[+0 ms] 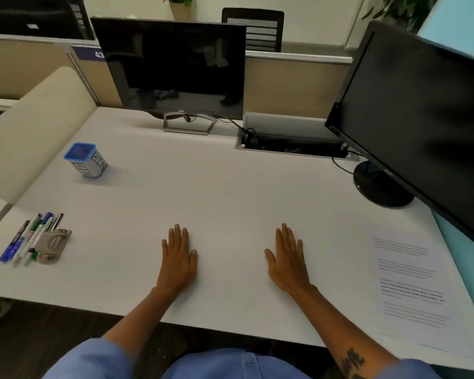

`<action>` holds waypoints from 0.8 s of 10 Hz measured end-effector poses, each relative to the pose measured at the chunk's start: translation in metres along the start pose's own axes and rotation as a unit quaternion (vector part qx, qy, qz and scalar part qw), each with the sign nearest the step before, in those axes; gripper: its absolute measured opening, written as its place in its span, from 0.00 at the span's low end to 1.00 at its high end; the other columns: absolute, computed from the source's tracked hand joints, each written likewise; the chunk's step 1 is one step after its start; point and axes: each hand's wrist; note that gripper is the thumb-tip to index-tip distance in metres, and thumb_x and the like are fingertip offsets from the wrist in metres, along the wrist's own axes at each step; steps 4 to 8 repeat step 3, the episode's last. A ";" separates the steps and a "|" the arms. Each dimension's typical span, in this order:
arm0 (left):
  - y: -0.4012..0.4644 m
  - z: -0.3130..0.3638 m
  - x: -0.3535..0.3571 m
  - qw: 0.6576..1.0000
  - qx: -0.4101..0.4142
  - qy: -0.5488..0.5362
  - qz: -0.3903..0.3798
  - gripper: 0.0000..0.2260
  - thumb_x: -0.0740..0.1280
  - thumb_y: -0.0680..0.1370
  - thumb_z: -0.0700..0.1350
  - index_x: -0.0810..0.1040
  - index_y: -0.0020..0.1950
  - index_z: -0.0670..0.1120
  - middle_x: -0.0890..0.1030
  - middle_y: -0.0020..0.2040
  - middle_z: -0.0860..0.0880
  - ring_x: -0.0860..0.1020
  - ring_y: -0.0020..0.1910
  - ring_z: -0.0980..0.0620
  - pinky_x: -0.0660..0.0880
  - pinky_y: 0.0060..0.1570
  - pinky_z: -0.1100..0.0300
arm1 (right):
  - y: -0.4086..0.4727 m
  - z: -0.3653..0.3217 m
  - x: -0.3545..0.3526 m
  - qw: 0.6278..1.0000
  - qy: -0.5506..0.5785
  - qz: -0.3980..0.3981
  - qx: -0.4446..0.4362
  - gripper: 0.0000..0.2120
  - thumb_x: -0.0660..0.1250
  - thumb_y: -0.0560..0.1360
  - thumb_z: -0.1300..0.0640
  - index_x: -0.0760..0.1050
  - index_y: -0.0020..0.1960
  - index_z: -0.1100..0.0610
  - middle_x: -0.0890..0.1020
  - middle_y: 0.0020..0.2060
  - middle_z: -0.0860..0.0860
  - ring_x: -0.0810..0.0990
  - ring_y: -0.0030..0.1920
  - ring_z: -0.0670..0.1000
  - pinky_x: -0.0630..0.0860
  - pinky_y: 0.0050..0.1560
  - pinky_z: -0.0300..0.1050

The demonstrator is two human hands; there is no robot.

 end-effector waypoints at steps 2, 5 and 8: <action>0.001 0.008 0.004 1.000 0.022 0.003 -0.004 0.33 0.48 0.84 0.52 0.40 0.84 0.40 0.35 0.84 0.44 0.34 0.84 0.45 0.38 0.83 0.45 | 0.000 0.010 -0.002 1.000 -0.013 -0.010 0.001 0.34 0.48 0.88 0.46 0.38 0.85 0.60 0.36 0.85 0.54 0.35 0.85 0.51 0.36 0.84 0.58; 0.013 0.013 0.002 0.999 0.049 -0.010 0.022 0.33 0.44 0.83 0.55 0.37 0.84 0.43 0.33 0.84 0.47 0.32 0.83 0.48 0.40 0.83 0.43 | 0.010 0.008 -0.005 1.000 -0.017 0.018 -0.005 0.34 0.48 0.88 0.46 0.38 0.85 0.60 0.37 0.85 0.54 0.35 0.85 0.51 0.37 0.85 0.57; 0.013 0.013 0.002 0.999 0.049 -0.010 0.022 0.33 0.44 0.83 0.55 0.37 0.84 0.43 0.33 0.84 0.47 0.32 0.83 0.48 0.40 0.83 0.43 | 0.010 0.008 -0.005 1.000 -0.017 0.018 -0.005 0.34 0.48 0.88 0.46 0.38 0.85 0.60 0.37 0.85 0.54 0.35 0.85 0.51 0.37 0.85 0.57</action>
Point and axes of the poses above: each hand's wrist, its own y-axis towards the middle knuckle, its own x-axis out of the palm, z = x × y
